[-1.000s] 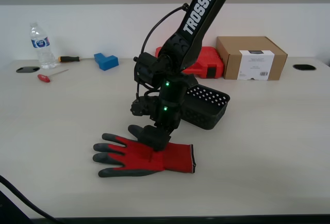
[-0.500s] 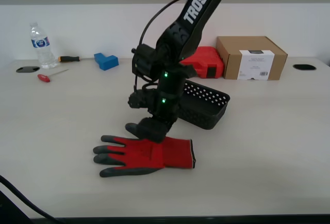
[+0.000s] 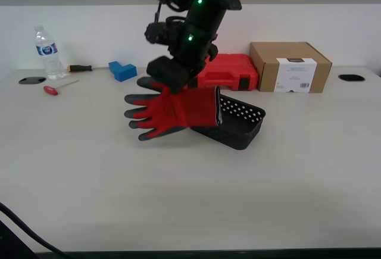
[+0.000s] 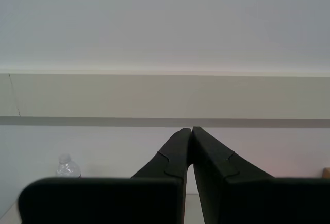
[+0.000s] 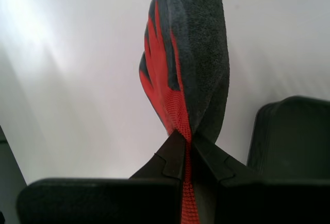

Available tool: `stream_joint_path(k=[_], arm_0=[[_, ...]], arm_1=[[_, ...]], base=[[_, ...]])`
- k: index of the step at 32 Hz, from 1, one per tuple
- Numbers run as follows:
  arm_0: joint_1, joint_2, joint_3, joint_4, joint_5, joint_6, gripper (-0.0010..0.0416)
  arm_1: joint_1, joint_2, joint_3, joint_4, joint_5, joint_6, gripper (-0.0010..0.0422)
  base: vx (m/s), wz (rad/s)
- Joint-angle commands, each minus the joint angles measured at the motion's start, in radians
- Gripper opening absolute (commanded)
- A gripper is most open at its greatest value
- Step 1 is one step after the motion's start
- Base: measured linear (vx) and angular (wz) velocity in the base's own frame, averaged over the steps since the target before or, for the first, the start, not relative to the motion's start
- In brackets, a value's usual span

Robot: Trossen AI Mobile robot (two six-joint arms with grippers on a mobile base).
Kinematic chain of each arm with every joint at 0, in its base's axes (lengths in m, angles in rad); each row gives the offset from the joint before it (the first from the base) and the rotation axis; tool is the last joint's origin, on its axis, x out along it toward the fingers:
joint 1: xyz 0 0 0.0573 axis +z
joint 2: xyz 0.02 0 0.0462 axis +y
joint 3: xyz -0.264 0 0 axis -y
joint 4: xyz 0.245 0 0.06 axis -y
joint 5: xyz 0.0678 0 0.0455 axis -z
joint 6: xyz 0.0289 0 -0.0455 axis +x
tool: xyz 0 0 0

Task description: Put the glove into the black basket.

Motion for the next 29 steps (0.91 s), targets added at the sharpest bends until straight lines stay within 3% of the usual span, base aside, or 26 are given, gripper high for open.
stream_joint_path(k=[1,7,12,21,29], arm_0=[[-0.043,-0.037,0.0,-0.015,0.004,0.003,-0.0001],[-0.215,-0.068,0.0,-0.029,0.006,0.004,-0.0001],[-0.293,-0.058,0.0,0.009,0.003,0.004,-0.0001],[-0.311,0.108,0.017,0.054,-0.04,0.037,-0.0001],[-0.326,0.172,0.018,0.04,-0.041,0.059,-0.0001]], arm_1=[[0.0,0.0,0.0,0.006,0.0,0.0,0.0],[0.0,0.0,0.001,0.005,0.0,0.0,0.0],[0.0,0.0,0.0,0.005,0.0,0.0,0.0],[0.0,0.0,0.0,0.002,0.0,0.0,0.0],[0.0,0.0,0.0,0.005,0.0,0.0,0.0]], base=[[0.0,0.0],[0.0,0.0],[0.0,0.0],[0.0,0.0],[0.0,0.0]])
